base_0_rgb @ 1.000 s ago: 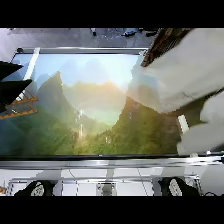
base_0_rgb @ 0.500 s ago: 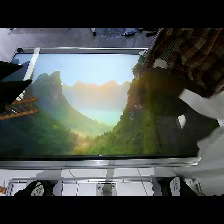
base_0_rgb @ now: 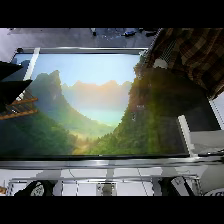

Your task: Fold the clothes and pants, and hang the long-sleeved shirts on hangers.

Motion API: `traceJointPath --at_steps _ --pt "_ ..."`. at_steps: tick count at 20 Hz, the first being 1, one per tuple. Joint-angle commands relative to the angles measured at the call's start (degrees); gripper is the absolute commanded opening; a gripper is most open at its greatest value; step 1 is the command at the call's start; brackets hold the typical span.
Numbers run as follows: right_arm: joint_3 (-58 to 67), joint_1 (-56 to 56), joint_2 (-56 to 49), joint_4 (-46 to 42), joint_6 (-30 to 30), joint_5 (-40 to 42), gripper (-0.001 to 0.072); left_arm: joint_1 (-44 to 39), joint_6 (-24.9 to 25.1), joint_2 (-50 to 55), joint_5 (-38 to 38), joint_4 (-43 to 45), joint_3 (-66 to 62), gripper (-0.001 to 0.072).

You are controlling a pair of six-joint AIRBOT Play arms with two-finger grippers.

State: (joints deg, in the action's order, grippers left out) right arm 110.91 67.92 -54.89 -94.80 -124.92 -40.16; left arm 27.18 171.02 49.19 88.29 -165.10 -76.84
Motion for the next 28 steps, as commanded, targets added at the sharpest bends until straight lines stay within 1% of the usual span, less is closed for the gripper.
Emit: traceJointPath --at_steps 1,3,6,9,10,11,13,14,15,18,20,21,22,23,25,26,27,28 --pt "7.5 0.63 -5.25 0.33 -0.39 -3.39 0.0022 0.07 -1.03 1.09 0.24 0.04 0.02 0.05" --pt "6.38 0.63 -5.79 0.57 -0.39 -8.39 0.0023 0.07 -2.23 1.88 0.24 0.04 0.02 0.05" --pt "4.42 0.63 -5.88 1.22 -0.37 -14.29 0.0024 0.07 -2.19 2.25 0.26 0.02 0.04 0.05" --pt "4.26 0.59 -5.86 2.58 -0.35 -16.5 0.0024 0.07 -2.21 2.23 0.48 0.02 0.04 0.05" --pt "4.28 0.59 -5.68 3.63 -0.35 -17.33 0.0039 0.07 -2.21 2.23 0.57 0.02 0.04 0.0499" --pt "4.31 0.59 -5.2 4.94 -0.35 -18.43 0.0142 0.07 -2.21 2.23 0.63 0.02 0.04 0.05" --pt "4.31 0.59 -3.21 8.85 -0.37 -19.08 0.0491 0.07 -2.21 2.23 0.63 0.02 0.04 0.05" --pt "4.31 0.59 -1.81 10.99 -0.37 -18.82 0.0606 0.04 -2.21 2.23 0.63 0.02 0.04 0.0499" --pt "4.31 0.59 -0.17 13.2 -0.37 -18.8 0.0655 0.04 -2.21 2.23 0.63 0.02 0.04 0.05" --pt "4.31 0.59 5.35 18.36 -0.11 -18.58 0.0655 0.04 -2.21 2.23 0.63 0.02 0.07 0.05" --pt "4.31 0.59 8.15 20.24 0.13 -17.18 0.0654 0.04 -2.21 2.23 0.63 0.02 0.07 0.05" --pt "4.31 0.59 9.25 21.92 1.18 -16.72 0.0654 0.04 -2.21 2.25 0.63 0.02 0.07 0.0499" --pt "4.28 0.59 9.81 25.64 4.37 -16.28 0.0654 0.04 -2.21 2.25 0.63 0.02 0.07 0.05" --pt "4.26 0.57 9.84 31.78 8.87 -15.87 0.0655 0.04 -2.19 2.25 0.61 0.02 0.07 0.05" --pt "3.87 0.57 8.33 47.3 18.03 -15.78 0.0655 0.07 -2.16 2.25 0.59 0.02 0.07 0.05" --pt "3.56 0.57 6.93 55.36 22.34 -16.39 0.0655 0.07 -2.16 2.25 0.59 0.02 0.07 0.05" --pt "3.32 0.57 5.42 61.61 26.12 -17.79 0.0655 0.07 -2.16 2.25 0.59 0.02 0.07 0.05" --pt "3.32 0.57 3.69 65.92 29.09 -20.11 0.0655 0.07 -2.16 2.25 0.59 0.02 0.07 0.0499"
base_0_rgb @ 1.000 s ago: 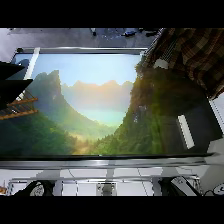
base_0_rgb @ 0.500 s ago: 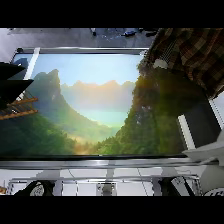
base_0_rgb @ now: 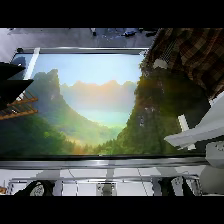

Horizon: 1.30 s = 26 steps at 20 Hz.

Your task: Fold the clothes and pants, and hang the long-sleeved shirts on hangers.

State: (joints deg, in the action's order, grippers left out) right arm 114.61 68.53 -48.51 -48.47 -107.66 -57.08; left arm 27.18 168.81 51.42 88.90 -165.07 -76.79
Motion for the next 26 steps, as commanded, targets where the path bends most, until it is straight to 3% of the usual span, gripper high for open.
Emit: traceJointPath --at_steps 1,4,10,26 --pt "-0.37 -0.52 -4.26 21.22 13.84 -5.66 0.0655 0.07 0.02 0.02 0.0 0.0 0.02 0.05" --pt "-0.39 -6.58 -9.44 16.9 20.39 -10.93 0.0655 0.07 0.04 0.0 0.0 0.0 0.02 0.05" --pt "-0.39 -19.54 -18.67 6.1 21.59 -18.16 0.0652 0.07 0.02 0.0 0.0 0.0 0.02 0.05" --pt "-0.33 -20.72 -21.14 6.03 21.59 -18.32 0.0652 0.07 0.04 0.0 0.0 0.0 0.02 0.05"
